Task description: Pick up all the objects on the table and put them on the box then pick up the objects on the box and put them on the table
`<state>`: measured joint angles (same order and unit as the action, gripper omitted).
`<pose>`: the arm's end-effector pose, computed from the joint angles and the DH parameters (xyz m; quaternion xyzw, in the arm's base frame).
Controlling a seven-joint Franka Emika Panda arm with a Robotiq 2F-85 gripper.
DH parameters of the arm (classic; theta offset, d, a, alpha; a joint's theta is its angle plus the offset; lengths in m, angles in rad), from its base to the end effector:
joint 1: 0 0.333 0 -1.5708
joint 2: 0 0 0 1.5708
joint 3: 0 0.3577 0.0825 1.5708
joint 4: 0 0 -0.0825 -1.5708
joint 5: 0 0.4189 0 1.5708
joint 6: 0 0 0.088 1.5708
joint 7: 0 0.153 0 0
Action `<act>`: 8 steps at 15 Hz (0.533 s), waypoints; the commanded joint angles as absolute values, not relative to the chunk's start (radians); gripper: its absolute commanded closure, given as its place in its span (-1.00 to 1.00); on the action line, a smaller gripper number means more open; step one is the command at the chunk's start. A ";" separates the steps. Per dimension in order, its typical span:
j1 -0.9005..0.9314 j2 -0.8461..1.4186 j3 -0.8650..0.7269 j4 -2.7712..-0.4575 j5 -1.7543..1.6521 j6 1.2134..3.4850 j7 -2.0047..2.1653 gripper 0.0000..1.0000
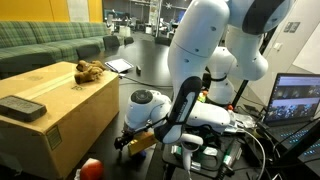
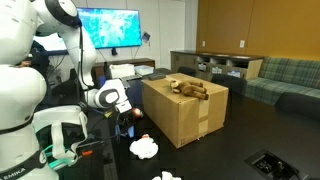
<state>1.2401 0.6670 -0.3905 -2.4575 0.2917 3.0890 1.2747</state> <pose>0.3598 0.3145 0.0214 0.9436 -0.3118 0.1060 0.0333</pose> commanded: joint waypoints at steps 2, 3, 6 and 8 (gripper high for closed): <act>1.250 0.702 -0.430 -2.434 0.282 3.054 1.299 -1.00; 1.245 0.704 -0.429 -2.432 0.280 3.049 1.297 -1.00; 1.236 0.707 -0.425 -2.432 0.272 3.042 1.289 -1.00; 1.189 0.677 -0.390 -2.438 0.261 3.043 1.252 -1.00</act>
<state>1.2413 0.6925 -0.4143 -2.4433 0.2891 3.0538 1.2803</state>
